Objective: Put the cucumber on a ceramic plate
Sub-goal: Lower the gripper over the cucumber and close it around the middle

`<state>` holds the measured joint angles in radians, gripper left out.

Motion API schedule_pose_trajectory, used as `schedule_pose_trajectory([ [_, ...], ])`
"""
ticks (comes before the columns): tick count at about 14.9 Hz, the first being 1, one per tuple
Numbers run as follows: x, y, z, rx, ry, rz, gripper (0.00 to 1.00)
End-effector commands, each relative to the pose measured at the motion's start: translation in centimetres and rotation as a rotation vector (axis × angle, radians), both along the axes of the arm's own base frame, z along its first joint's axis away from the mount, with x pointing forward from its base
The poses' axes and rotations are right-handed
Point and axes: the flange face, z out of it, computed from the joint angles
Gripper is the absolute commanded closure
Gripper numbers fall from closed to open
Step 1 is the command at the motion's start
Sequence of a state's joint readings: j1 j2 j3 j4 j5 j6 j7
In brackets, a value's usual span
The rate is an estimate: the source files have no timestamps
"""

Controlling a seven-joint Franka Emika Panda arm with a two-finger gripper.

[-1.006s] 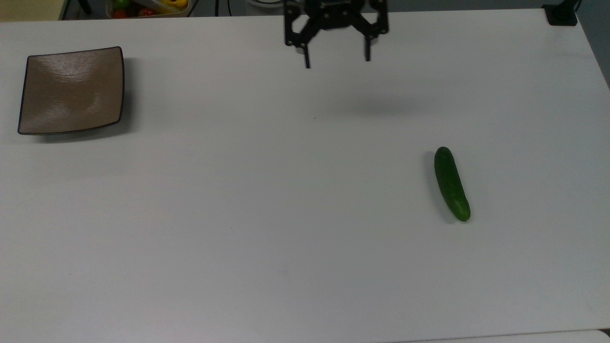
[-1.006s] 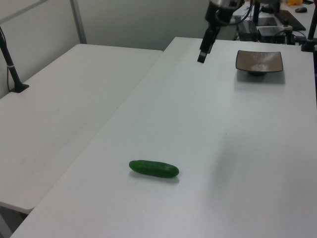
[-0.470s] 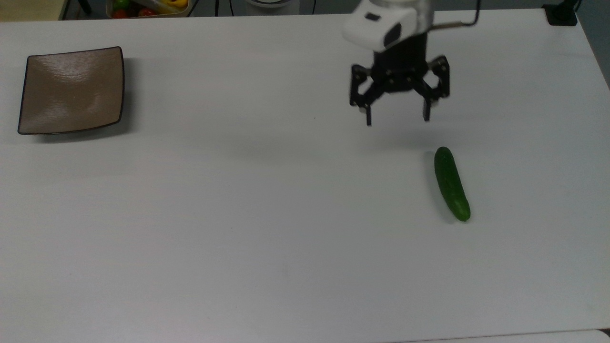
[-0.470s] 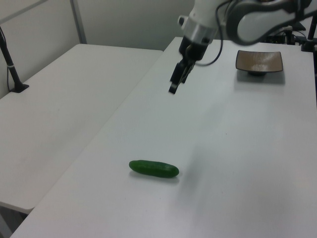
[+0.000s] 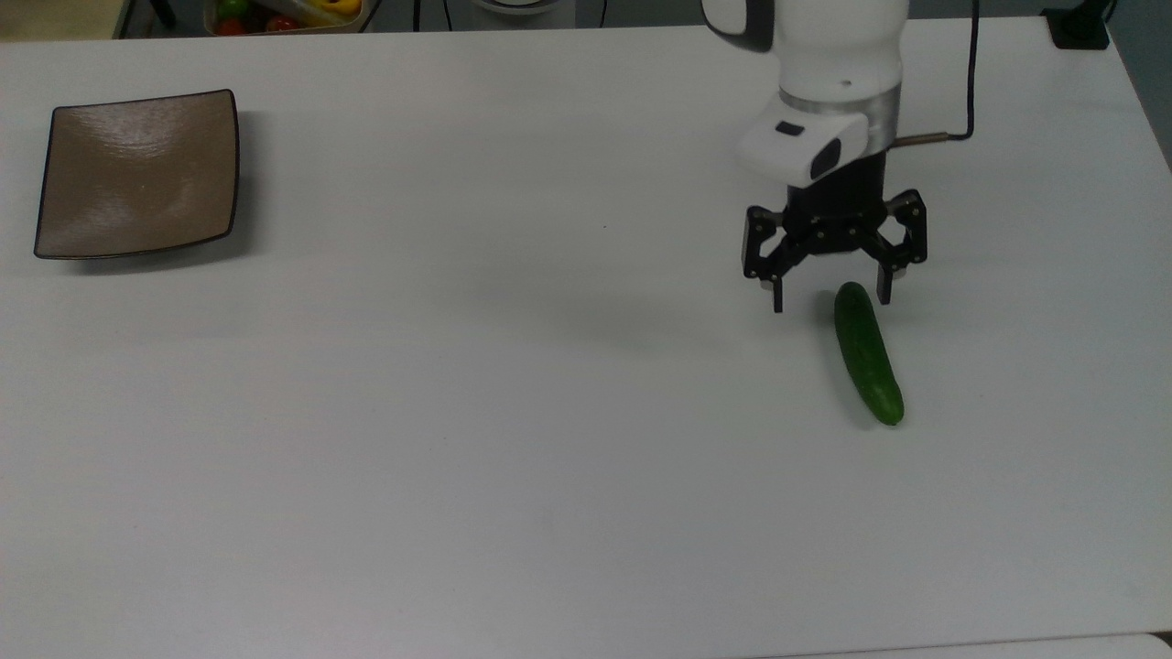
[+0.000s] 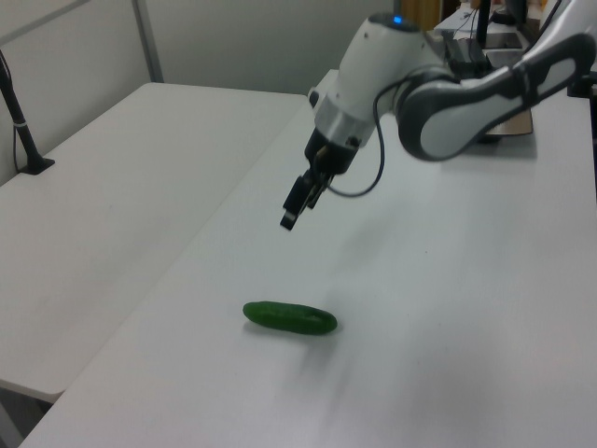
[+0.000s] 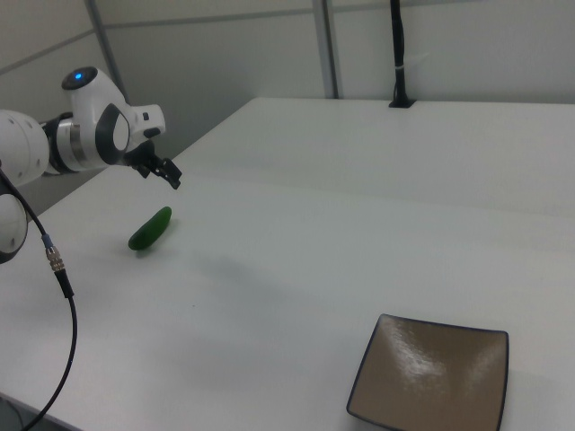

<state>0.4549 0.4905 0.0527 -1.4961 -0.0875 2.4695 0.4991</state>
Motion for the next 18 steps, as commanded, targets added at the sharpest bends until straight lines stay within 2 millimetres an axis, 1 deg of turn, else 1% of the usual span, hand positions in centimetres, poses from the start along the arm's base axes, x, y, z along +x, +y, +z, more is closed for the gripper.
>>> schedule_pose_trajectory([
  [1, 0.7, 3.4, -2.6, -0.016, -0.028, 0.019, 0.00],
  [3, 1.0, 3.8, -4.4, -0.025, -0.039, 0.027, 0.00],
  [5, 0.5, 5.4, -6.3, -0.018, -0.042, 0.042, 0.00],
  [7, 0.3, 6.0, -8.1, -0.032, -0.031, 0.051, 0.00],
  [8, 0.3, 6.1, -8.4, -0.030, -0.031, 0.048, 0.00],
  [9, -0.1, 6.8, -9.3, -0.025, -0.028, 0.054, 0.00],
  [10, -0.3, 7.3, -9.8, -0.021, -0.033, 0.057, 0.00],
  [11, -0.3, 7.3, -10.7, -0.036, -0.030, 0.063, 0.00],
  [14, -0.5, 7.5, -12.0, -0.060, -0.028, 0.064, 0.00],
  [17, -0.8, 7.8, -12.4, -0.079, -0.034, 0.082, 0.00],
  [18, -0.8, 7.8, -12.8, -0.089, -0.034, 0.086, 0.00],
])
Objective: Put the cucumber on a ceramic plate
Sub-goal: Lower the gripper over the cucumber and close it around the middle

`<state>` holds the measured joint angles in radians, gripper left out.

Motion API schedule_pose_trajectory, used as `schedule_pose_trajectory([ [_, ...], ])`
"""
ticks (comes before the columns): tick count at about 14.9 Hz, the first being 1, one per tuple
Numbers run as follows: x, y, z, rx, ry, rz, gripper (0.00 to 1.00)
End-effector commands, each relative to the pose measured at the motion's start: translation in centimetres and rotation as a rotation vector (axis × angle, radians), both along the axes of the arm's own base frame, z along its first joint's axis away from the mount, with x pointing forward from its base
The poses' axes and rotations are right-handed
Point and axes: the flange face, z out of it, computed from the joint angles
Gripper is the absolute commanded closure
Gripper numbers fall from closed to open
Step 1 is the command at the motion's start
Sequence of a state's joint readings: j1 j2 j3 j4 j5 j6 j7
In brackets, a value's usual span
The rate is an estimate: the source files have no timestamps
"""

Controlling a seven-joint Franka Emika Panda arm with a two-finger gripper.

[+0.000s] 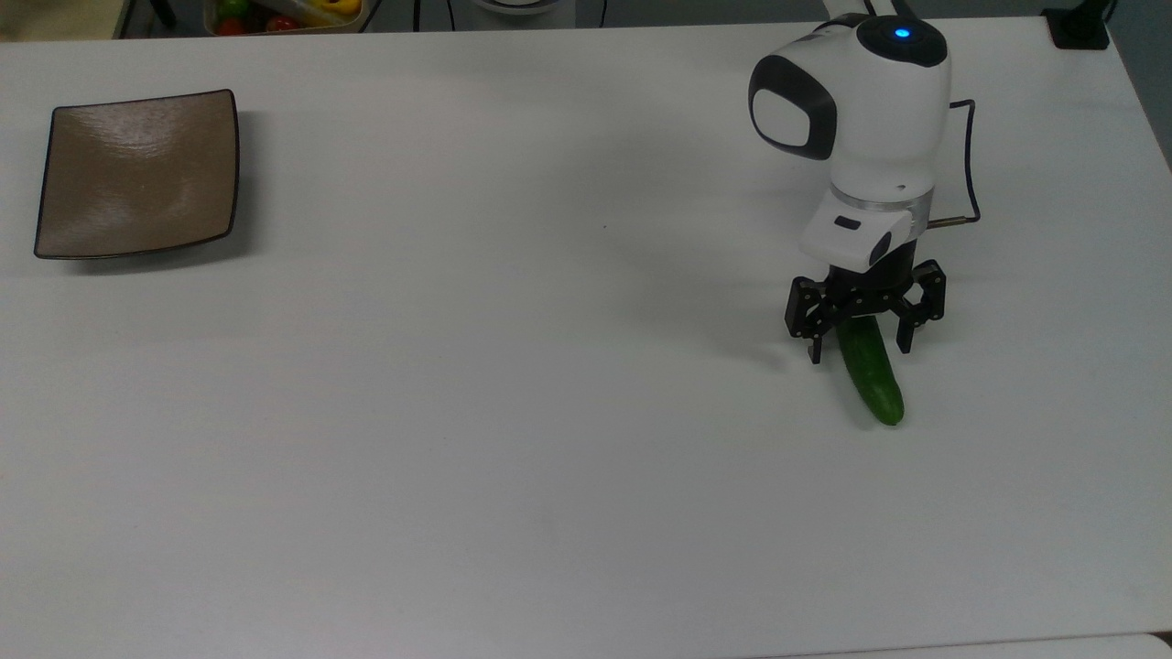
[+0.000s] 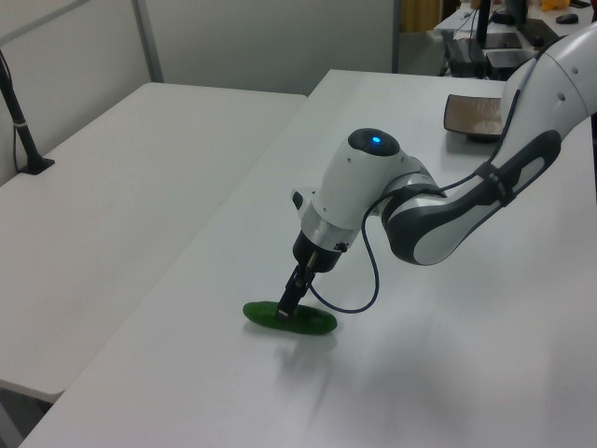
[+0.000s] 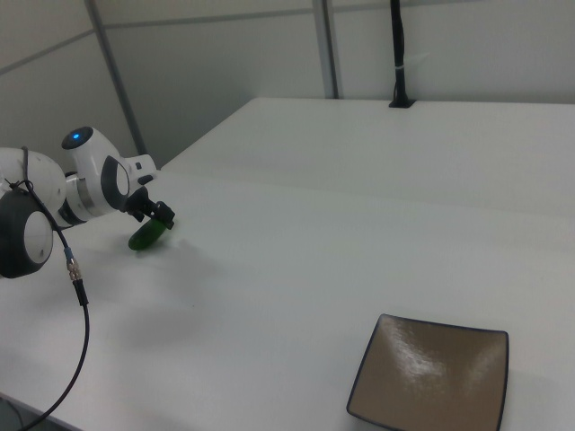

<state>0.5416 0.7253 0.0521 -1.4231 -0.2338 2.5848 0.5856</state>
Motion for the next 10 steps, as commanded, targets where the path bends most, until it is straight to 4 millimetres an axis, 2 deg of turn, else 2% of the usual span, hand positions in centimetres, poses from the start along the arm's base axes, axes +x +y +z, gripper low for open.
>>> schedule_pose_trajectory([
  [1, 0.1, 0.6, -0.6, -0.009, -0.029, 0.000, 0.00],
  [4, 0.1, 0.6, -0.9, -0.010, -0.025, 0.000, 0.00],
  [7, -0.1, 0.8, -1.2, -0.012, -0.018, 0.003, 0.07],
  [9, -0.7, 1.4, -1.3, -0.015, -0.017, 0.015, 0.18],
  [10, -0.9, 1.6, -1.5, -0.016, -0.014, 0.018, 0.29],
])
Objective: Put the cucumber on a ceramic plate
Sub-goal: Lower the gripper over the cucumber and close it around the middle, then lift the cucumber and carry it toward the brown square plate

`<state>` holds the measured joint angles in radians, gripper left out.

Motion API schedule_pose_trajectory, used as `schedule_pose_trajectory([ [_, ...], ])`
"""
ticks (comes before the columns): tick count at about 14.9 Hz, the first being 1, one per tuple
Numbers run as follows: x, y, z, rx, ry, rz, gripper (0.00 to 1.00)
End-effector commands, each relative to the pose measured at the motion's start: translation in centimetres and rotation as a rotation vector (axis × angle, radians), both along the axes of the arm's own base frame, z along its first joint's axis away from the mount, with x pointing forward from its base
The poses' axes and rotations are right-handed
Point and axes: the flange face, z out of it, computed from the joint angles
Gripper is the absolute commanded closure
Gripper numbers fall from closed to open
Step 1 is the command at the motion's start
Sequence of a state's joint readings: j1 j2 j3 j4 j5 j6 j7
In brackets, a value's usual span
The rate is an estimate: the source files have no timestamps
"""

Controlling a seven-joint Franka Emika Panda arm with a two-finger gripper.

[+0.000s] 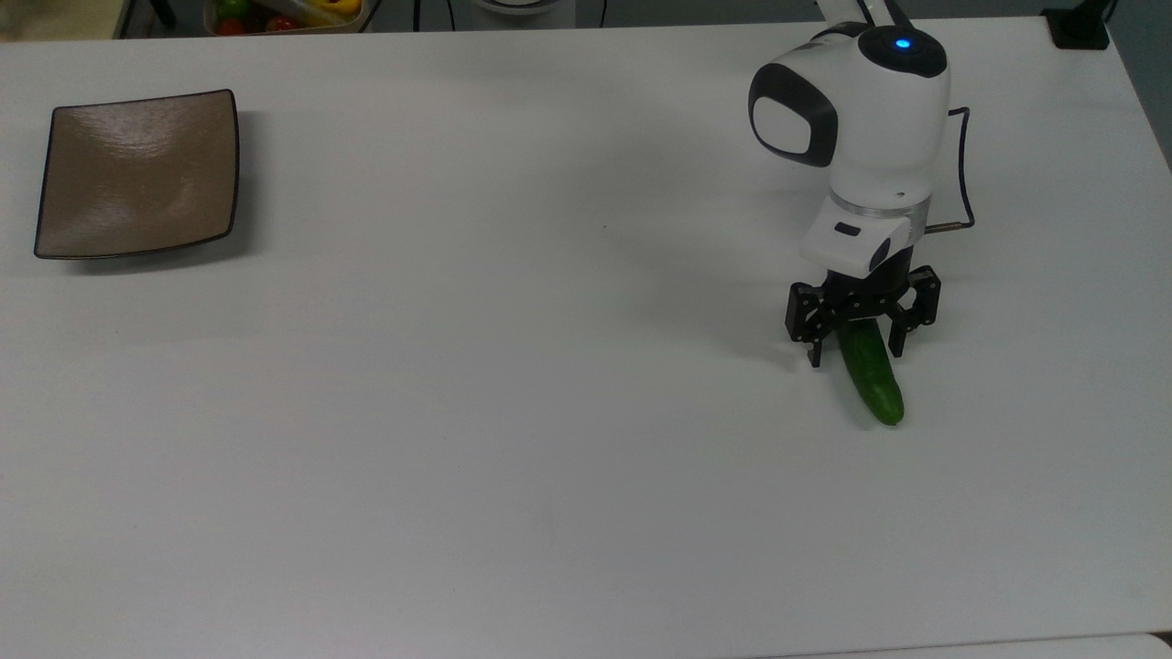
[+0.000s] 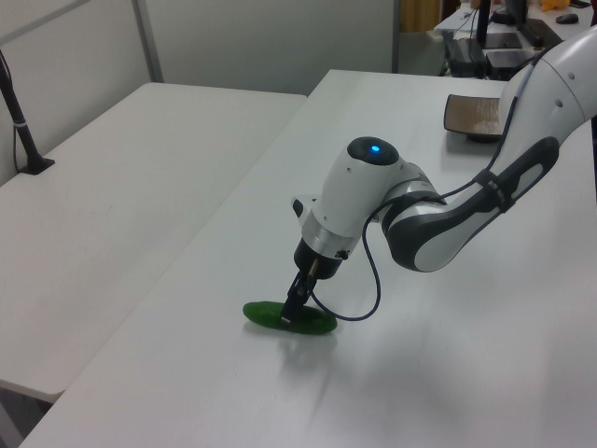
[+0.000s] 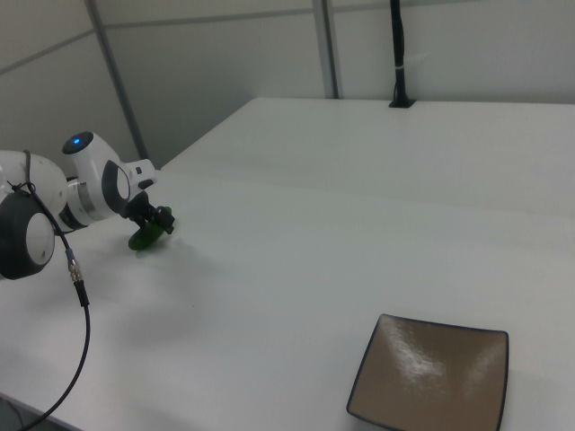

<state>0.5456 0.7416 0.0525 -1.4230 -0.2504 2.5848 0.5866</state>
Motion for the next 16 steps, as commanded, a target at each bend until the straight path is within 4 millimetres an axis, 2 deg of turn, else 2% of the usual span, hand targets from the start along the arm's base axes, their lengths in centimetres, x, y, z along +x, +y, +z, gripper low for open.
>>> schedule_pose_trajectory([
  [1, -0.6, 1.3, -0.2, 0.002, -0.019, 0.006, 0.44],
  [4, -0.7, 1.4, -0.3, 0.002, -0.017, 0.006, 0.78],
  [6, -0.8, 1.3, -0.4, 0.000, -0.017, 0.007, 0.96],
  [10, -0.9, 1.3, 0.0, 0.000, -0.017, 0.007, 0.97],
  [16, -1.1, -0.4, 4.4, 0.013, -0.043, -0.011, 0.96],
])
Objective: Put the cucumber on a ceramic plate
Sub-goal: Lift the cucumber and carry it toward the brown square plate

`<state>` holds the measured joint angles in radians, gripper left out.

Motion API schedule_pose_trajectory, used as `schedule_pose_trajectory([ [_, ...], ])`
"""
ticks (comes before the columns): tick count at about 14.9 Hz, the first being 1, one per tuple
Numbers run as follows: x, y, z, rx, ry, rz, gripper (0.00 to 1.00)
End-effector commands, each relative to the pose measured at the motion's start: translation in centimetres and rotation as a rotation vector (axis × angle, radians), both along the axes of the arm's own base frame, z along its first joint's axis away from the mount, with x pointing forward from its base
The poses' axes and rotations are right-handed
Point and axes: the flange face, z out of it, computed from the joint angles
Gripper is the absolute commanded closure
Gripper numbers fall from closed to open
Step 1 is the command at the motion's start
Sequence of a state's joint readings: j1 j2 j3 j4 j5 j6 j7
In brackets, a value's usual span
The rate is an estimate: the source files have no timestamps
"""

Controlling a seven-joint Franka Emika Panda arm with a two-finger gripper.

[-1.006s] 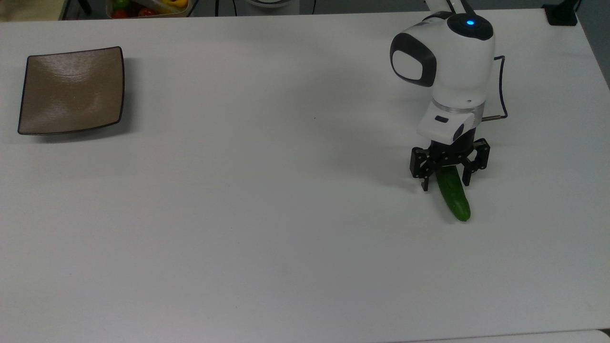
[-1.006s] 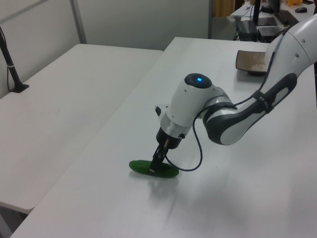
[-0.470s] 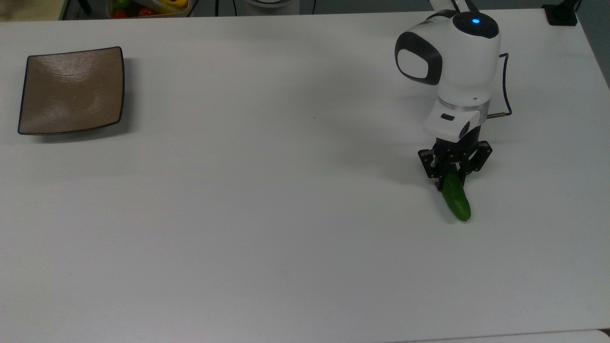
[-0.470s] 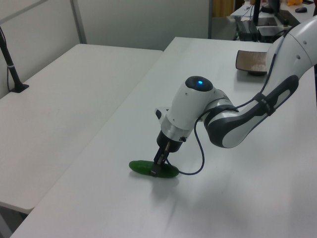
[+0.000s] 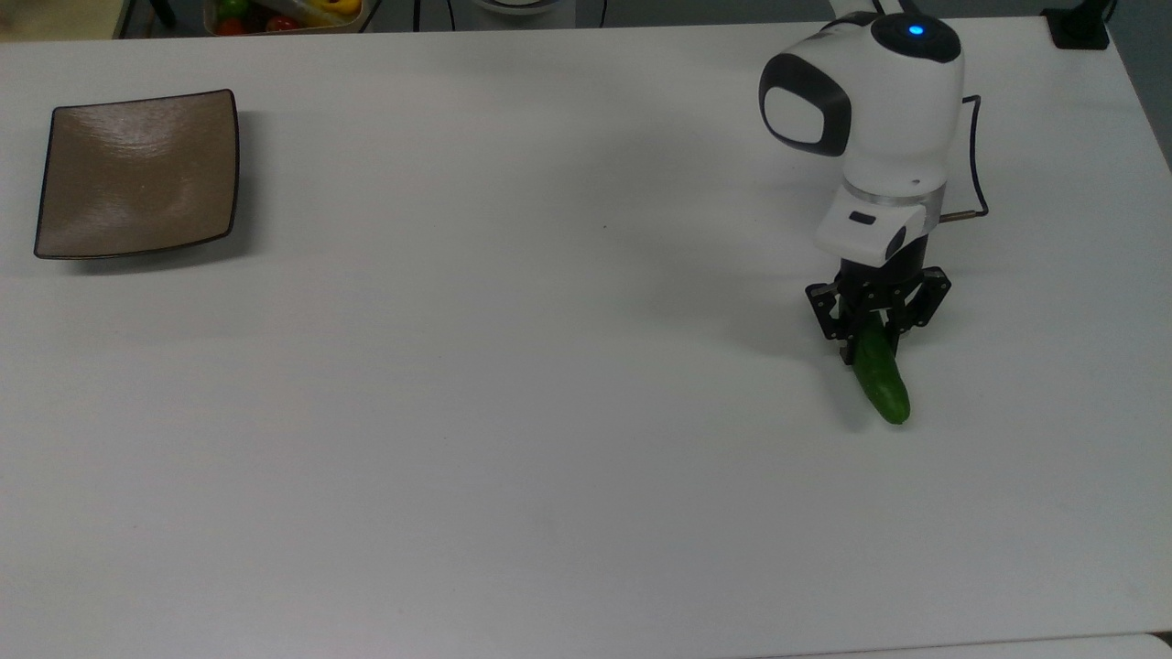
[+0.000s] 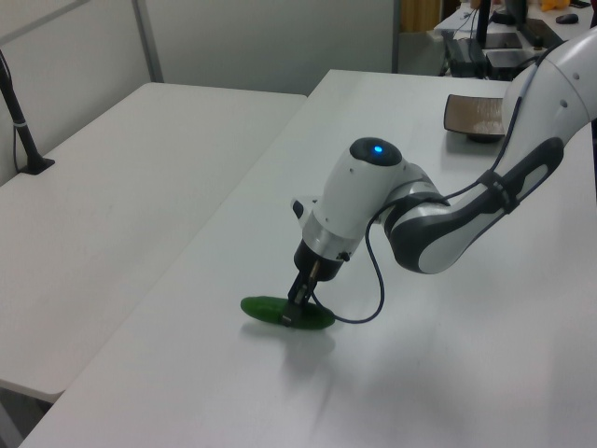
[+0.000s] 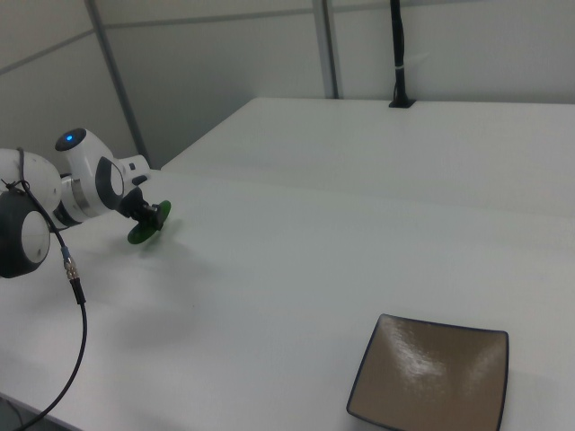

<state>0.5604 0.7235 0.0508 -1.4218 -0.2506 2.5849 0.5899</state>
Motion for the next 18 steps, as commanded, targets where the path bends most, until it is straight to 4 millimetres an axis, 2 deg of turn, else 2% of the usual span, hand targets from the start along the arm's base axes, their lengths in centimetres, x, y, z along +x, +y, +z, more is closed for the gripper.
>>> schedule_pose_trajectory([
  [1, -0.6, -1.3, 4.2, 0.013, -0.036, -0.025, 0.96],
  [3, -0.8, -2.9, 6.3, 0.014, -0.043, -0.041, 0.96],
  [7, -1.7, -7.3, 12.3, -0.026, -0.009, -0.112, 0.96],
  [13, -3.3, -12.9, 19.5, -0.066, 0.082, -0.204, 0.95],
  [16, -4.5, -16.5, 22.4, -0.061, 0.159, -0.150, 0.94],
  [18, -5.2, -19.9, 24.5, -0.056, 0.225, -0.105, 0.93],
])
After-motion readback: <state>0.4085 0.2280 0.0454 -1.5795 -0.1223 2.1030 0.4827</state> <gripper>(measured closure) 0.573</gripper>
